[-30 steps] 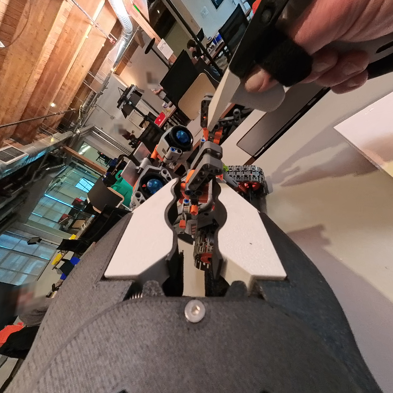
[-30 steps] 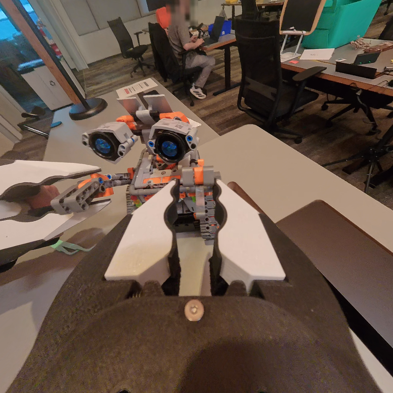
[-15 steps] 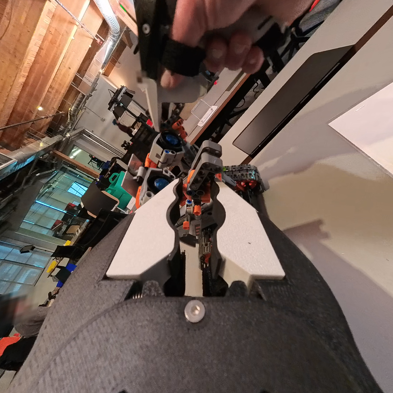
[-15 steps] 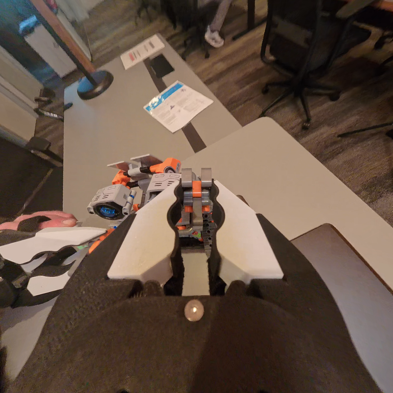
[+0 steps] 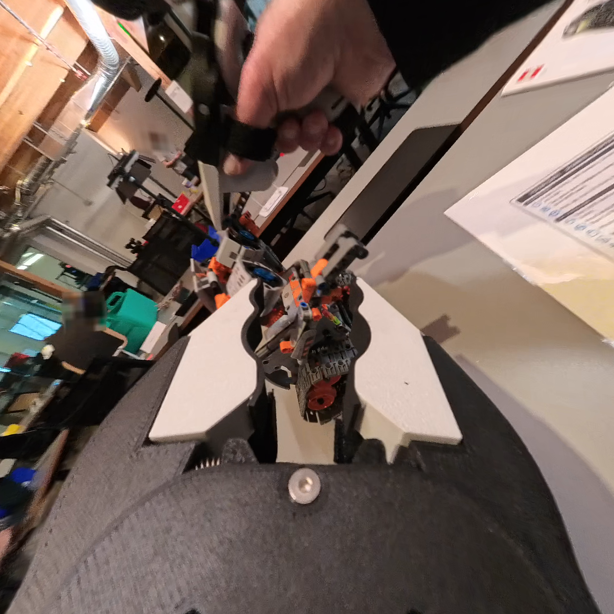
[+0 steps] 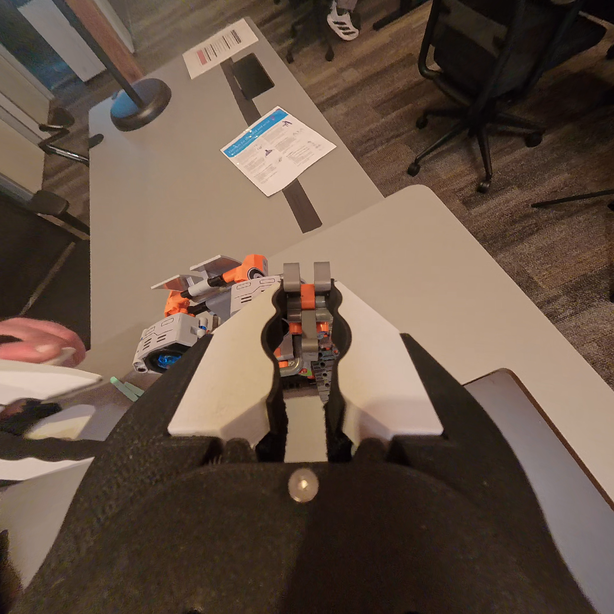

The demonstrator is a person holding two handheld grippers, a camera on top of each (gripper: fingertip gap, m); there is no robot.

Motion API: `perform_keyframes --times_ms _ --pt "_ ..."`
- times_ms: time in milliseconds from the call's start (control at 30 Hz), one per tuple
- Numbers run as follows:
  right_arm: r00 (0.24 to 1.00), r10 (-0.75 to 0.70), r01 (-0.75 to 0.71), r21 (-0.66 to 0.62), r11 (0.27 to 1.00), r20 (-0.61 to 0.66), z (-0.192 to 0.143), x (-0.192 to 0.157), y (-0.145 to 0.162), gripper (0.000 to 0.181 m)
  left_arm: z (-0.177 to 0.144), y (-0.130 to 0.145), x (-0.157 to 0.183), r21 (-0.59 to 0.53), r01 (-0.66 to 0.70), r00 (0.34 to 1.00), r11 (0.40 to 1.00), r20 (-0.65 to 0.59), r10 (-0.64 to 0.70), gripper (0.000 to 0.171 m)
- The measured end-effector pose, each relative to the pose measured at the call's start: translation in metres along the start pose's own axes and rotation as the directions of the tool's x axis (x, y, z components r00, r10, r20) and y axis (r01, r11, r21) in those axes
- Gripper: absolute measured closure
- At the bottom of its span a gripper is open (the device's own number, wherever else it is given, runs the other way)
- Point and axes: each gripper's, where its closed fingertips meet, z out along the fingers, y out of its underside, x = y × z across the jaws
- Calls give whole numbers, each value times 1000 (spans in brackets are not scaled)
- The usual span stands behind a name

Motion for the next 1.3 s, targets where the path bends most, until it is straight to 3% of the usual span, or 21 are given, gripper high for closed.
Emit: perform_keyframes --times_ms 133,167,233,300,400,433,533,700,800,867,967,1300 --pt "1000 14 -15 19 1000 9 -1 0 1 160 -15 -25 -50 68 137 990 988 18 -138 121" --pt "1000 13 -13 21 1000 11 -2 0 1 160 -10 -23 -67 39 176 984 984 35 -177 127" --pt "1000 10 -10 23 1000 9 -2 0 2 160 6 -14 -93 -10 252 967 968 39 -251 119" --pt "1000 13 -14 26 1000 6 -2 0 2 160 26 1 -112 -69 309 951 948 45 -307 131" --pt "1000 11 -11 24 1000 1 -2 -1 2 160 56 30 -107 -192 350 931 917 -43 -364 137" --pt "1000 10 -10 22 1000 -5 -2 0 2 160 60 30 -103 -194 372 916 908 -79 -392 154" --pt "1000 21 -21 28 999 9 -3 1 3 160 61 27 -99 -211 396 894 894 -132 -427 157" --pt "1000 20 -20 30 999 16 -3 1 2 160 48 10 -88 -213 458 834 863 -232 -500 129" --pt "1000 14 -14 24 1000 13 -2 0 1 160 49 23 -83 -289 402 859 869 -209 -467 135" --pt "1000 12 -12 23 1000 13 -1 0 1 160 52 37 -81 -334 358 888 872 -167 -429 154" --pt "1000 9 -10 28 1000 18 -1 0 1 160 53 41 -79 -326 384 881 864 -151 -449 160" --pt "999 -30 25 136 990 34 -6 -2 5 159 54 51 -94 -287 601 739 746 -156 -655 160"
